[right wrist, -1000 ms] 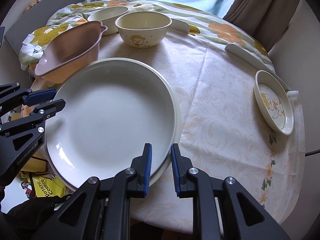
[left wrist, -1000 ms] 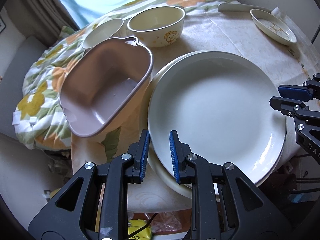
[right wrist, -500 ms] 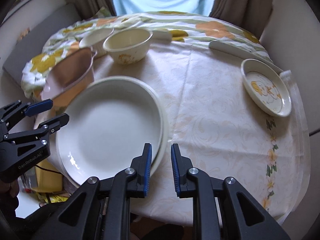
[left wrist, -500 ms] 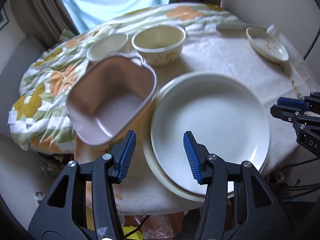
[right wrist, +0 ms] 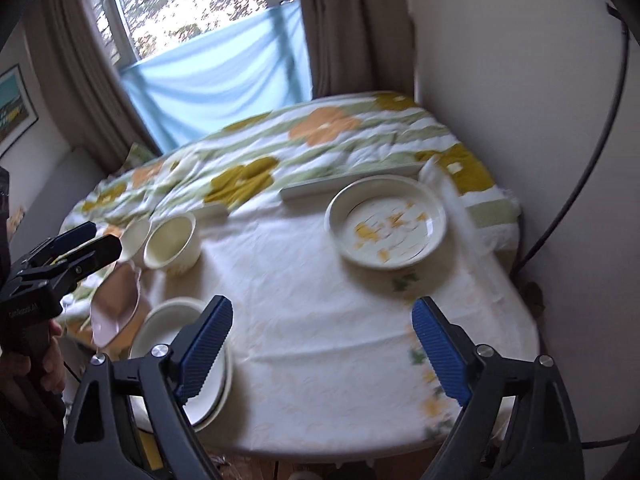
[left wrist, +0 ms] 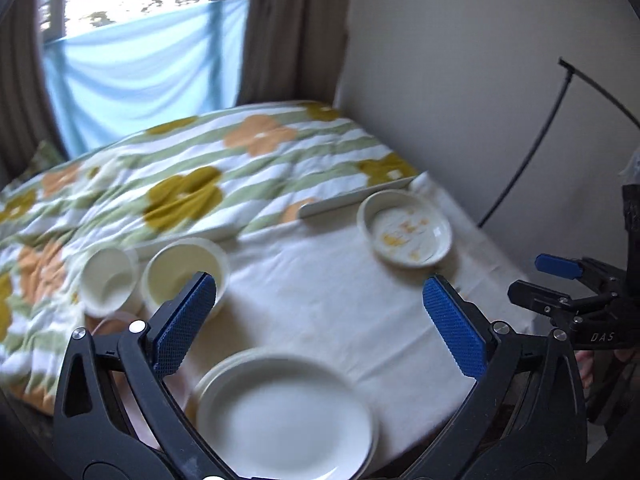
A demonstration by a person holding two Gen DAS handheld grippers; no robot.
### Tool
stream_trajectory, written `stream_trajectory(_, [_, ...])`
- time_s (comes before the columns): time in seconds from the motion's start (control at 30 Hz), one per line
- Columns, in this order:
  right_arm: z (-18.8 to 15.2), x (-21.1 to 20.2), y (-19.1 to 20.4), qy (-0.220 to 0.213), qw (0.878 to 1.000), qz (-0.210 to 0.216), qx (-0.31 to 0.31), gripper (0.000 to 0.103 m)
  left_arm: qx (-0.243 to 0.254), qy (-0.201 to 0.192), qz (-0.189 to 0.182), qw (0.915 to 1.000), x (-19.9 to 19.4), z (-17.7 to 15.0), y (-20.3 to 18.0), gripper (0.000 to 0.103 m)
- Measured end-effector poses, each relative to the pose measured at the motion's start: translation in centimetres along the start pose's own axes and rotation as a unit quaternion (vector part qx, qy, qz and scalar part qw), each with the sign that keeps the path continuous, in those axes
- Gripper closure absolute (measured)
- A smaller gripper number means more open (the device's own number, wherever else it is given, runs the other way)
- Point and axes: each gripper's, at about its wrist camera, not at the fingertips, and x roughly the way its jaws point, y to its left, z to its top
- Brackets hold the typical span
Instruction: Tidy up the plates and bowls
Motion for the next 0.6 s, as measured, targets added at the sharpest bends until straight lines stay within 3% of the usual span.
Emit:
stream_trajectory(0.17, [2.6, 0.8, -4.8, 0.006, 0.999, -0.034, 0.041, 0.014, 0.03, 0.021, -0.04, 0.9985, 5.8, 5.4, -2.4, 0.0])
stream_trajectory(0.3, [3.5, 3.7, -7.9, 0.014, 0.997, -0.026, 0.07, 0.014, 0.019, 0.075, -0.09, 0.993, 12.7, 7.6, -3.4, 0.0])
stream_trajectory(0.4, [3.5, 7.3, -10.2, 0.038, 0.994, -0.006, 0.106, 0.014, 0.02, 0.119, -0.09, 0.9886, 18.5, 8.0, -3.6, 0.003])
stream_trajectory(0.53, [3.1, 11.6, -12.3, 0.056, 0.989, 0.006, 0.14, 0.014, 0.023, 0.178, -0.085, 0.98, 25.7, 7.2, -3.7, 0.033])
stream_trajectory(0.6, [3.1, 13.7, -13.0, 0.065, 0.986, 0.012, 0.15, 0.021, 0.018, 0.202, -0.09, 0.9752, 28.1, 6.4, -3.5, 0.042])
